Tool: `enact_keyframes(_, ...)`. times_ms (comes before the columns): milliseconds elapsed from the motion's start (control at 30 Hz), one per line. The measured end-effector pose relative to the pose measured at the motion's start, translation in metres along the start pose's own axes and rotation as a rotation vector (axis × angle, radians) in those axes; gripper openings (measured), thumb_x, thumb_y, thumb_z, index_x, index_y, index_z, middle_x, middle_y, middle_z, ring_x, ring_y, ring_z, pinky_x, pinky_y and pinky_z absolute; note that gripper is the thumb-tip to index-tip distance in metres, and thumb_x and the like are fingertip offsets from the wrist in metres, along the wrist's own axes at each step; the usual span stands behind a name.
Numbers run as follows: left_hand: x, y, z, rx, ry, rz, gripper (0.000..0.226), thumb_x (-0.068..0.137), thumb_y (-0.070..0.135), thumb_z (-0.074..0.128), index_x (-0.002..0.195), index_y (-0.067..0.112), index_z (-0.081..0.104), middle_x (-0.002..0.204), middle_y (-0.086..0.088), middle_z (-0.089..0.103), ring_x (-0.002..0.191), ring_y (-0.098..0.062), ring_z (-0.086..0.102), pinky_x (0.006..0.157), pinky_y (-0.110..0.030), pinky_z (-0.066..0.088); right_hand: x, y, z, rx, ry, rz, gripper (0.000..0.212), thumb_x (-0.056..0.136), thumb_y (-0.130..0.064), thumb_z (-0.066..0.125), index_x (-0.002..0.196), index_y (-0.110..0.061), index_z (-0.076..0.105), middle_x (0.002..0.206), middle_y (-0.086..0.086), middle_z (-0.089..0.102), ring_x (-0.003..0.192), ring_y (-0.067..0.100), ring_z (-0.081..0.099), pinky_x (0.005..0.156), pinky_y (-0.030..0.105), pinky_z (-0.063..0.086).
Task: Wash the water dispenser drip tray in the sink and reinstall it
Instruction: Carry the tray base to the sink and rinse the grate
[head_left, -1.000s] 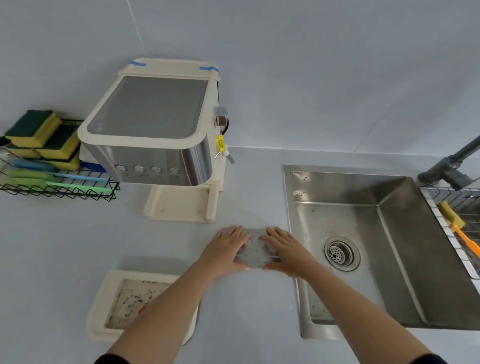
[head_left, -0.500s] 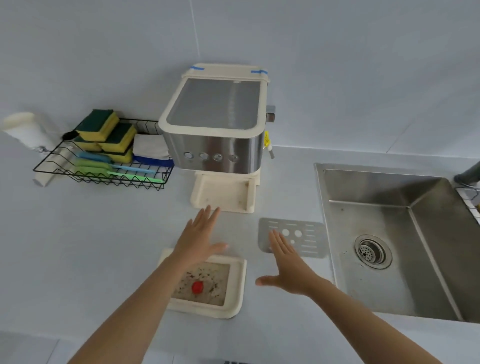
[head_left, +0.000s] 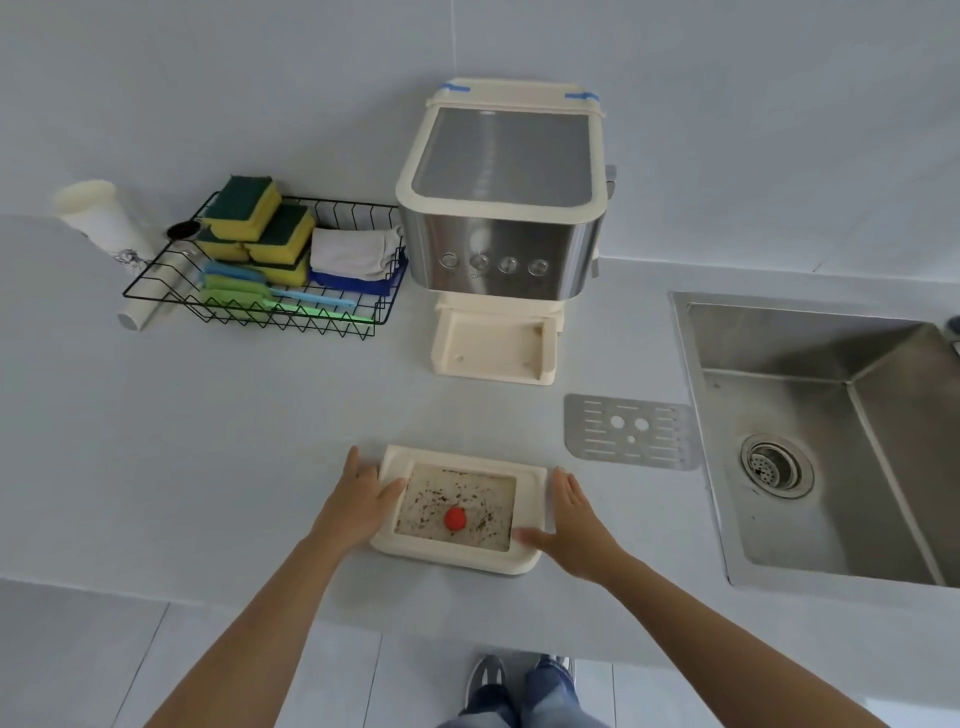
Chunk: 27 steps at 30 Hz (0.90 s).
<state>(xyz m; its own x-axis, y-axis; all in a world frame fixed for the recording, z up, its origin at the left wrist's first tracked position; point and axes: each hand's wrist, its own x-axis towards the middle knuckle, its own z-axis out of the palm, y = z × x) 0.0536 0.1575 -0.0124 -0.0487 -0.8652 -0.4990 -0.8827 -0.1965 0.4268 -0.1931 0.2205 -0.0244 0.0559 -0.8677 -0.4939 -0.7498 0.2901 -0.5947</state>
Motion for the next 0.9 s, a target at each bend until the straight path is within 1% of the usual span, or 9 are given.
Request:
enact_keyframes(100, -0.002, -0.001, 0.002, -0.026, 0.005, 0.006, 0.051, 0.096, 0.035, 0.038, 0.13, -0.003, 0.04, 0.158, -0.012, 0.001, 0.139, -0.026, 0.029, 0.106, -0.036, 0.03, -0.001, -0.005, 0.004, 0.057, 0.053, -0.028, 0.074, 0.084, -0.035, 0.061, 0.14, -0.01, 0.019, 0.14, 0.005, 0.032, 0.132, 0.022, 0.03, 0.111, 0.037, 0.032)
enact_keyframes(200, 0.0, 0.001, 0.004, -0.025, 0.041, 0.009, 0.053, 0.096, 0.033, 0.038, 0.132, -0.006, 0.039, 0.152, -0.016, 0.024, 0.133, -0.029, 0.037, 0.104, -0.037, 0.033, -0.004, -0.01, 0.008, 0.158, 0.069, -0.002, 0.063, 0.085, -0.026, 0.061, 0.135, -0.012, 0.025, 0.133, 0.005, 0.04, 0.123, 0.021, 0.041, 0.102, 0.036, 0.042)
enact_keyframes(267, 0.003, 0.004, 0.004, -0.012, 0.07, -0.004, 0.049, 0.095, 0.032, 0.04, 0.126, -0.006, 0.044, 0.137, -0.019, 0.042, 0.118, -0.031, 0.049, 0.094, -0.038, 0.042, -0.005, -0.012, 0.009, 0.207, 0.086, 0.013, 0.061, 0.086, -0.022, 0.06, 0.135, -0.013, 0.024, 0.132, 0.006, 0.042, 0.12, 0.022, 0.046, 0.094, 0.032, 0.045)
enact_keyframes(367, 0.008, 0.011, 0.003, 0.024, 0.094, -0.007, 0.04, 0.094, 0.03, 0.042, 0.103, -0.006, 0.055, 0.112, -0.024, 0.058, 0.096, -0.034, 0.058, 0.074, -0.035, 0.043, -0.007, -0.016, 0.009, 0.252, 0.088, 0.052, 0.073, 0.09, -0.02, 0.055, 0.143, -0.013, 0.006, 0.137, 0.009, 0.044, 0.116, 0.023, 0.05, 0.083, 0.024, 0.042)
enact_keyframes(433, 0.012, 0.017, 0.001, 0.051, 0.103, 0.007, 0.038, 0.095, 0.03, 0.042, 0.097, -0.006, 0.056, 0.103, -0.024, 0.062, 0.092, -0.034, 0.058, 0.069, -0.032, 0.038, -0.009, -0.019, 0.005, 0.276, 0.093, 0.091, 0.08, 0.092, -0.019, 0.052, 0.146, -0.013, -0.007, 0.137, 0.011, 0.046, 0.117, 0.027, 0.052, 0.081, 0.024, 0.042)
enact_keyframes(533, 0.018, 0.031, -0.002, 0.087, 0.088, 0.034, 0.04, 0.095, 0.031, 0.041, 0.099, -0.005, 0.057, 0.102, -0.021, 0.063, 0.095, -0.032, 0.058, 0.07, -0.03, 0.037, -0.011, -0.021, -0.006, 0.342, 0.131, 0.142, 0.081, 0.093, -0.019, 0.049, 0.146, -0.016, -0.012, 0.136, 0.013, 0.048, 0.116, 0.029, 0.052, 0.082, 0.026, 0.043)
enact_keyframes(733, 0.02, 0.054, -0.003, 0.04, 0.071, 0.082, 0.04, 0.093, 0.035, 0.043, 0.096, -0.002, 0.057, 0.1, -0.02, 0.065, 0.095, -0.035, 0.059, 0.072, -0.034, 0.041, -0.018, -0.018, -0.034, 0.389, 0.214, 0.135, 0.067, 0.091, -0.016, 0.052, 0.144, -0.016, 0.011, 0.125, 0.01, 0.056, 0.107, 0.025, 0.056, 0.087, 0.034, 0.048)
enact_keyframes(833, 0.018, 0.072, -0.006, -0.036, 0.028, 0.158, 0.035, 0.092, 0.034, 0.046, 0.097, 0.002, 0.059, 0.097, -0.016, 0.066, 0.096, -0.034, 0.06, 0.075, -0.034, 0.044, -0.022, -0.012, -0.052, 0.403, 0.236, 0.157, 0.069, 0.091, -0.019, 0.052, 0.145, -0.018, 0.009, 0.127, 0.01, 0.056, 0.111, 0.027, 0.056, 0.084, 0.032, 0.047)
enact_keyframes(900, 0.016, 0.09, -0.007, -0.106, -0.024, 0.201, 0.035, 0.09, 0.037, 0.051, 0.109, 0.008, 0.059, 0.103, -0.01, 0.066, 0.101, -0.03, 0.06, 0.078, -0.032, 0.044, -0.026, -0.003, -0.067, 0.404, 0.27, 0.158, 0.07, 0.091, -0.019, 0.053, 0.146, -0.019, 0.009, 0.127, 0.01, 0.056, 0.106, 0.024, 0.056, 0.082, 0.03, 0.046)
